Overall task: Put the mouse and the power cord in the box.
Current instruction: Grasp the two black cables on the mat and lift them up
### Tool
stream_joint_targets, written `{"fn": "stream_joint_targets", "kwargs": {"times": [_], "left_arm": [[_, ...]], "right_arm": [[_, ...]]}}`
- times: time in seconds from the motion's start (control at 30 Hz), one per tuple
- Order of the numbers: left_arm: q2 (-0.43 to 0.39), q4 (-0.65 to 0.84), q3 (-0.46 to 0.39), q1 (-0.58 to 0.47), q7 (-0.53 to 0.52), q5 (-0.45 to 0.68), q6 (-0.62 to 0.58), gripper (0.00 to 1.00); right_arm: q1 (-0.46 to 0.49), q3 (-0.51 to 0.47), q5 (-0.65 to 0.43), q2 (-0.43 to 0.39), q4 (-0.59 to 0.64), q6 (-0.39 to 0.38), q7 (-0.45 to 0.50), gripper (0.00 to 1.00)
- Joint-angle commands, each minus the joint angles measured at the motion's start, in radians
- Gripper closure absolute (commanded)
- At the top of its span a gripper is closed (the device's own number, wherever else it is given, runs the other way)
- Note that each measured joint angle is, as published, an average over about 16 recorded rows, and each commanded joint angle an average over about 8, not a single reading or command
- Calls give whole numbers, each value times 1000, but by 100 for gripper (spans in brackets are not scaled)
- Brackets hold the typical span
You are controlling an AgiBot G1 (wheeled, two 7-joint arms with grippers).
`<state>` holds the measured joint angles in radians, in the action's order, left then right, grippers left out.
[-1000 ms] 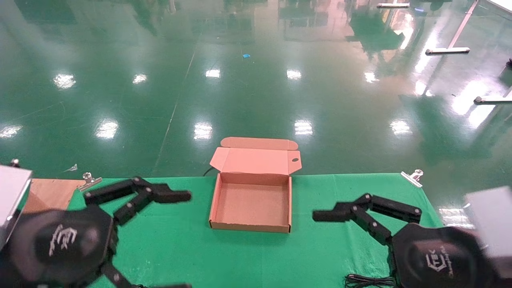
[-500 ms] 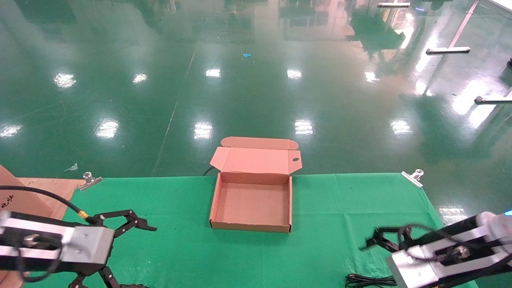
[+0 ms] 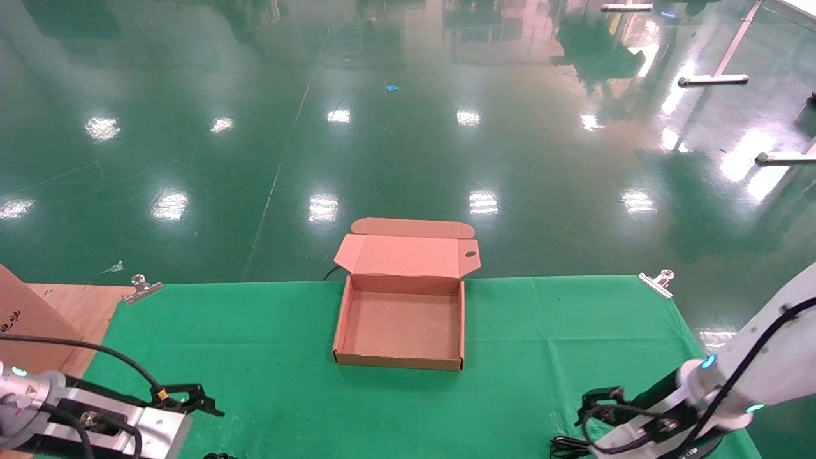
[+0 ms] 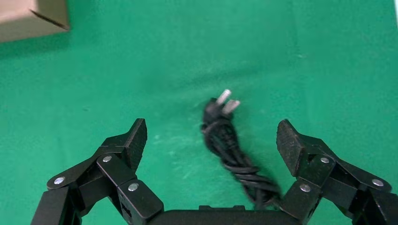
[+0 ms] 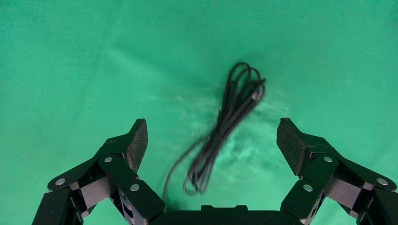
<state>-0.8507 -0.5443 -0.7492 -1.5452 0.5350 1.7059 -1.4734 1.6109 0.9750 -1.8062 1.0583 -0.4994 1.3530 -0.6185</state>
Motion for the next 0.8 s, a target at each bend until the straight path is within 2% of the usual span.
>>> {"fn": "stream_joint_targets", "kwargs": {"times": [0.03, 0.2, 0.37, 0.8], "left_arm": [[-11, 47, -6, 1, 24, 6, -1, 0], [-31, 129, -22, 1, 78, 38, 42, 0], [-59, 199, -33, 5, 121, 57, 80, 0], [-113, 315, -53, 0, 197, 93, 159, 0]], "right_arm": [[-17, 0, 0, 30, 65, -42, -41, 0], [-29, -11, 15, 88, 195, -113, -118, 0], [-28, -20, 28, 124, 288, -151, -182, 0], [-5, -44, 60, 144, 417, -202, -286, 0]]}}
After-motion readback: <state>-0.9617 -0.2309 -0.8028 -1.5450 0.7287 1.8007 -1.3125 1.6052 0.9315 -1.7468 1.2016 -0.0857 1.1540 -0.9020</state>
